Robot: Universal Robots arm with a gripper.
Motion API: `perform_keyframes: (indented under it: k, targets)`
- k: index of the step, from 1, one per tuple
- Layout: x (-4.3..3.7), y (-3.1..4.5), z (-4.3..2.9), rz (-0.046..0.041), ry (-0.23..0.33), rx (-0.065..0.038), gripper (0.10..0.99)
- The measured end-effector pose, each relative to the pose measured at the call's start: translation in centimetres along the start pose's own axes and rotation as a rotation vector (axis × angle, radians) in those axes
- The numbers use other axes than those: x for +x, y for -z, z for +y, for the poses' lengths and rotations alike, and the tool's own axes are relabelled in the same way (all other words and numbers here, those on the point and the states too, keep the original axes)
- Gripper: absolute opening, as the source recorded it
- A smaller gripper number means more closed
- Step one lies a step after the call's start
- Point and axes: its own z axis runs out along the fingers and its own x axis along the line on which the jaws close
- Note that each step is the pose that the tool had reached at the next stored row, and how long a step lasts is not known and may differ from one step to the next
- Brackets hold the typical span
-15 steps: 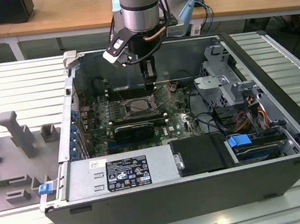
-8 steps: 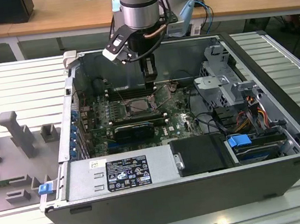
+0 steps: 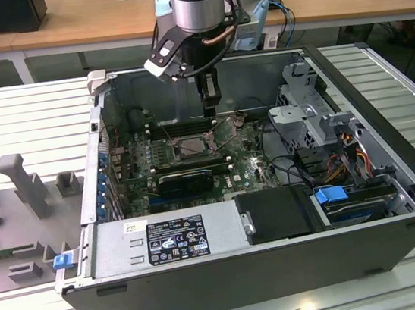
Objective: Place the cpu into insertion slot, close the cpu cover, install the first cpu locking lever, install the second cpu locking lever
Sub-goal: 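Close the cpu cover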
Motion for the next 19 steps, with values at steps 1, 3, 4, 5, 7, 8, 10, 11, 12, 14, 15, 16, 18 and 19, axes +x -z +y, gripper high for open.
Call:
perform_keyframes:
  k: [1, 3, 4, 5, 7, 8, 10, 11, 12, 14, 15, 16, 18, 19]
  targets:
    - [0.01, 0.23, 0.02, 0.0001, 0.000, 0.000, 0.106]
    - [-0.03, 0.23, 0.09, 0.0001, 0.000, 0.000, 0.106]
    - [-0.04, 0.22, 0.16, -0.0003, 0.000, 0.000, 0.106]
    - [-0.04, 0.20, 0.22, -0.0005, 0.000, 0.000, 0.106]
    - [-0.03, 0.12, 0.74, -0.0004, 0.000, 0.003, 0.106]
    - [-0.03, 0.09, 0.98, -0.0005, 0.000, 0.005, 0.106]
    - [-0.02, -0.05, 1.89, -0.0005, 0.000, 0.007, 0.106]
    - [-0.01, -0.20, 2.32, -0.0005, 0.000, 0.007, 0.106]
    - [-0.01, -0.32, 2.49, -0.0005, 0.000, 0.007, 0.106]
    - [-0.08, -0.54, 2.61, -0.0007, 0.000, 0.007, 0.106]
    - [-0.10, -0.59, 2.64, -0.0006, 0.000, 0.007, 0.106]
    - [-0.12, -0.64, 2.66, -0.0006, 0.000, 0.007, 0.106]
    - [-0.13, -0.69, 2.78, -0.0007, 0.000, 0.007, 0.106]
    - [-0.13, -0.72, 2.87, -0.0006, 0.000, 0.007, 0.106]
